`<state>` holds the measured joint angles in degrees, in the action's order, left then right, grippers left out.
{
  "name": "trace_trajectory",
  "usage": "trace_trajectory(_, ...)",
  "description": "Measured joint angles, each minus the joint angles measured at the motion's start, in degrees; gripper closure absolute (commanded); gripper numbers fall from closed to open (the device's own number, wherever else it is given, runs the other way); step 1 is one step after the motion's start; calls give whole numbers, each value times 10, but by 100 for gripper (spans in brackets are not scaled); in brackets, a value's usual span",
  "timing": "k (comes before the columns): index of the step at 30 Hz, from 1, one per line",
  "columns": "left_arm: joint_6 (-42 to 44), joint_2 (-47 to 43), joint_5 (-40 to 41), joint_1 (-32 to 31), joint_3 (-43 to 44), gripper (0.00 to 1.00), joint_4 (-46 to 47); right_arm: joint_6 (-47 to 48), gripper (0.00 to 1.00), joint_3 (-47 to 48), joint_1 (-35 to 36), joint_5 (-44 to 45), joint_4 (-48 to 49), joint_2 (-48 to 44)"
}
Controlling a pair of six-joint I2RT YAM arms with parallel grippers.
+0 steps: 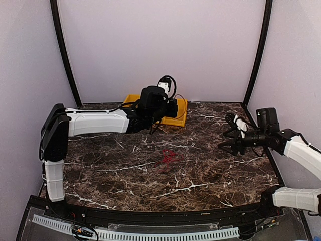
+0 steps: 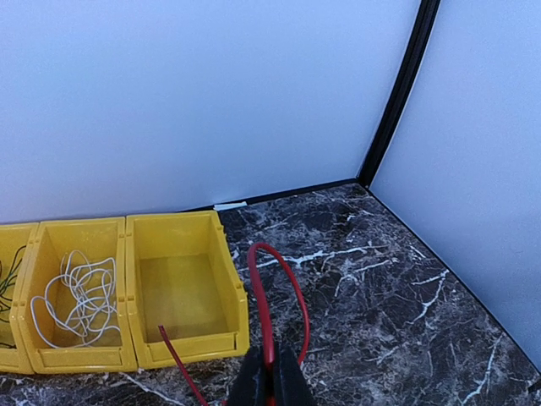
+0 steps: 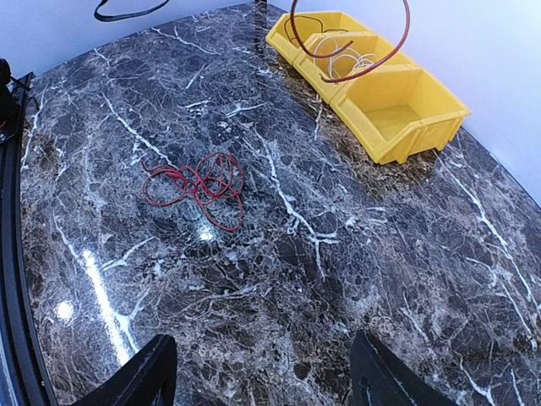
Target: Untangle the cables
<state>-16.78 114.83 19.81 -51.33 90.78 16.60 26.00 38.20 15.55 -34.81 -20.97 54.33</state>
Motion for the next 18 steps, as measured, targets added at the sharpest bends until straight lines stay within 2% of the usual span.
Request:
trace_trajectory(10, 44, 120, 63, 10, 115, 100, 21, 12, 28, 0, -7, 3, 0, 8)
trace_trajectory(18, 70, 198, 60, 22, 160, 100, 57, 20, 28, 0, -7, 3, -1, 25)
